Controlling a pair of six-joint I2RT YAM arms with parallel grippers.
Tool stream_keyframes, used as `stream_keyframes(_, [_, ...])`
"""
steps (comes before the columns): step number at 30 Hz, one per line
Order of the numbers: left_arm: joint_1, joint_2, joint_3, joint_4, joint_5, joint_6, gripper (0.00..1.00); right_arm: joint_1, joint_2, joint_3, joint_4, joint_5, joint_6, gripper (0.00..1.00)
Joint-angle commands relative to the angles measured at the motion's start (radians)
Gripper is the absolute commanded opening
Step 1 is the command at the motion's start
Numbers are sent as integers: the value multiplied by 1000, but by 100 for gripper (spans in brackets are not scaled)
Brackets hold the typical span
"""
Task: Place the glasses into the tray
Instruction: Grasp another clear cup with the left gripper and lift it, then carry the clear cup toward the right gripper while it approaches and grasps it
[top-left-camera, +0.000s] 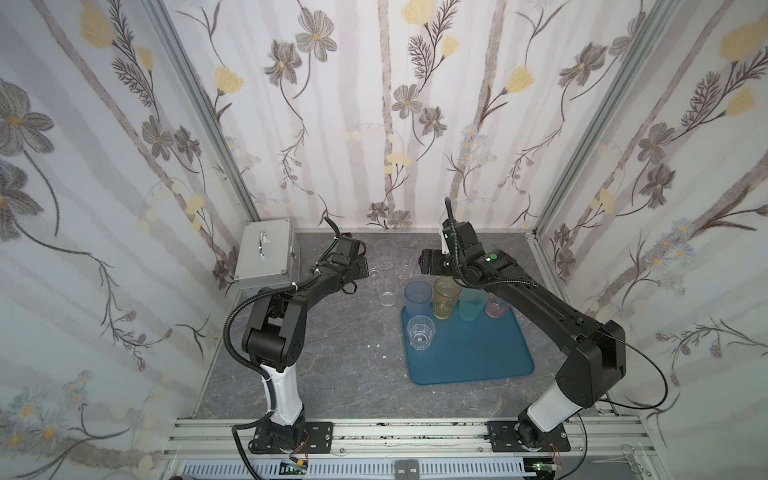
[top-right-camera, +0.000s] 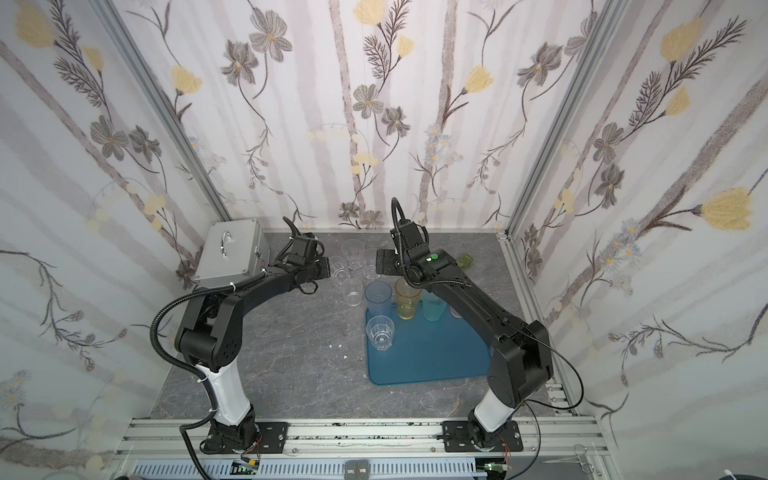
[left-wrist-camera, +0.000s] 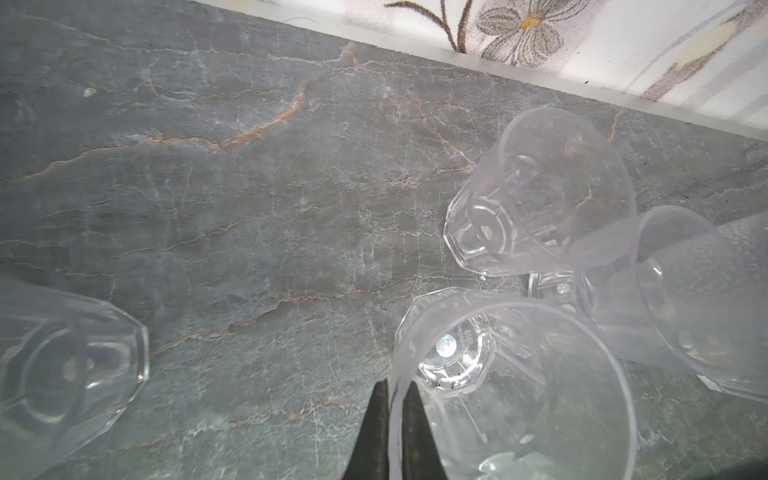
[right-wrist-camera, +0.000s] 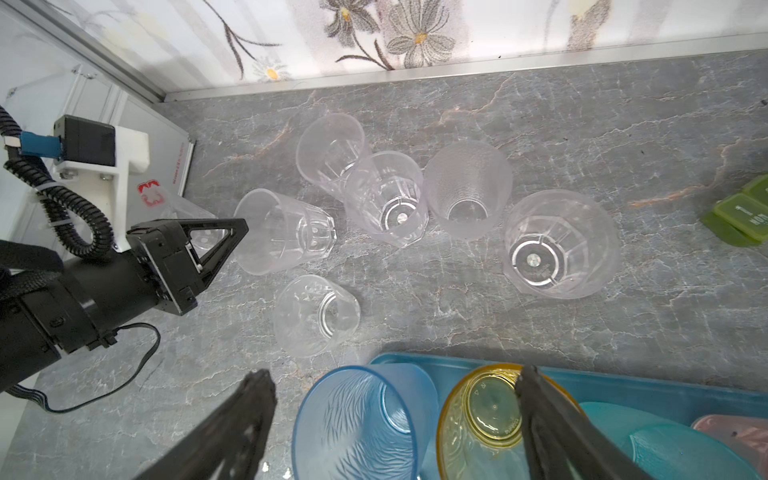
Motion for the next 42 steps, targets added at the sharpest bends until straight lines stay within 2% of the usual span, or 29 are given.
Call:
stream_keyframes(1, [0,-55,-35,0,-30,1,1,16,-2,9,45,2,10,88])
stream_keyframes(7, [-21,-212,-108,-22,-97,-25,1,77,8,55,35,8,10,86])
stream_keyframes(15, [-172,-372,-139,-36,-184,-94,0,155,20,135,41,30,15,79])
stream_keyframes(23, [-317,-404,-99,-36,-239,-142,1,202,18,142,15,122,1,60])
stream_keyframes(32, [-390,-417,-70,-37,-277,-153,1,226,21,143,-24,238,-22,35])
stream_keyframes(36, [-405,-423,-65,-38,-283,-152,1,229,27,144,-39,281,-34,28])
stream_keyframes(42, [-432,-423,-41,-38,-282,-150,1,230,36,145,-50,316,-51,22])
